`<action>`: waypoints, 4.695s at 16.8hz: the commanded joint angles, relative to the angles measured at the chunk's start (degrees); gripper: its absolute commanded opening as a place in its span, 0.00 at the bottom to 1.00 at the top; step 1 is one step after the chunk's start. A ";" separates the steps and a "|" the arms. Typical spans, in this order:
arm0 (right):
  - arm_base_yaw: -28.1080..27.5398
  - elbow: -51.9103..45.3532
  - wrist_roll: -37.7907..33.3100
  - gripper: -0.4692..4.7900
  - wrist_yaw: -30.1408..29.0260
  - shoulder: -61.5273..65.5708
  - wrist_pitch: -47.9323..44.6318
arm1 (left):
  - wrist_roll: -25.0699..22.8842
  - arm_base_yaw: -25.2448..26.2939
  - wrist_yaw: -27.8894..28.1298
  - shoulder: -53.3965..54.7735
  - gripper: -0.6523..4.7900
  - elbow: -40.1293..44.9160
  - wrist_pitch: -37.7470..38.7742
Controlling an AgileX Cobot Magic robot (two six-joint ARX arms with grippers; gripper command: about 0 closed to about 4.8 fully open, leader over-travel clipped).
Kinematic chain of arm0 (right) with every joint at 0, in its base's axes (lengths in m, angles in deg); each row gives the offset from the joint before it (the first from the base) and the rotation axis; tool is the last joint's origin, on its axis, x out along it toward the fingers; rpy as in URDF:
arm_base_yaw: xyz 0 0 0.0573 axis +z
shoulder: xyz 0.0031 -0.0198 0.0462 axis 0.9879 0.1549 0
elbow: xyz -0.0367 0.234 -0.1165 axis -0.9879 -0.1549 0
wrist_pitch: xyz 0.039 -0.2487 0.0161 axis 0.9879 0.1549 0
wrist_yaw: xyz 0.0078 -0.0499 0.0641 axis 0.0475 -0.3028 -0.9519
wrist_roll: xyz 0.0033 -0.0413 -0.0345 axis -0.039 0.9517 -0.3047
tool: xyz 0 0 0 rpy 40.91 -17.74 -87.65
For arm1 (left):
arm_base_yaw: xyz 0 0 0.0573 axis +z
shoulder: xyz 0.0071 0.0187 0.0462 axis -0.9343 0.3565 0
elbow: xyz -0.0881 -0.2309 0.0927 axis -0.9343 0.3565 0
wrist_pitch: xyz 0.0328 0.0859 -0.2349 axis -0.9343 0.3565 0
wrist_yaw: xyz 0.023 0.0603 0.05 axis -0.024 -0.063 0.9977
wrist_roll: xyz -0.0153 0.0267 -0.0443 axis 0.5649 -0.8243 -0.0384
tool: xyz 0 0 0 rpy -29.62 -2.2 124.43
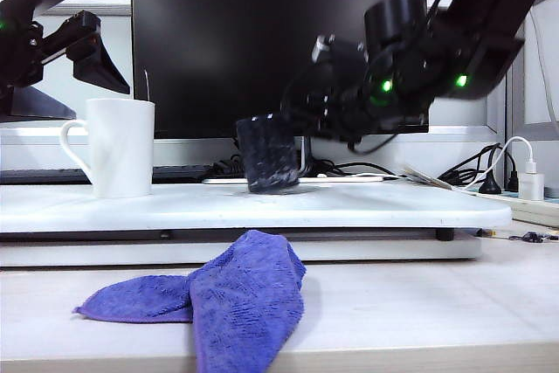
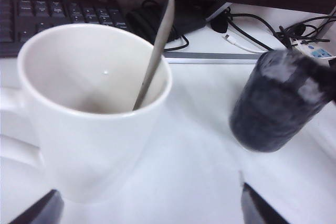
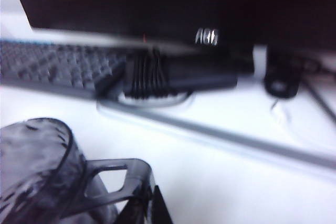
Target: Carefully pick up the black cup and pour some water from the black cup into the white cup.
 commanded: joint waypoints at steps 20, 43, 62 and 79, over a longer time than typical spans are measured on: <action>3.17 33.24 1.90 0.08 -12.57 -0.24 27.47 | -10.08 -0.02 -0.22 -18.27 1.00 -0.13 4.87; 9.20 45.59 22.80 0.08 -4.26 9.14 34.99 | -17.27 0.07 2.67 -22.18 1.00 -0.04 20.72; 12.68 49.22 39.34 0.08 3.02 9.27 38.97 | -17.25 0.04 2.64 -22.27 1.00 -0.04 22.45; 12.81 49.20 48.68 0.08 5.66 9.27 38.51 | -17.25 0.04 2.64 -22.29 1.00 -0.04 22.80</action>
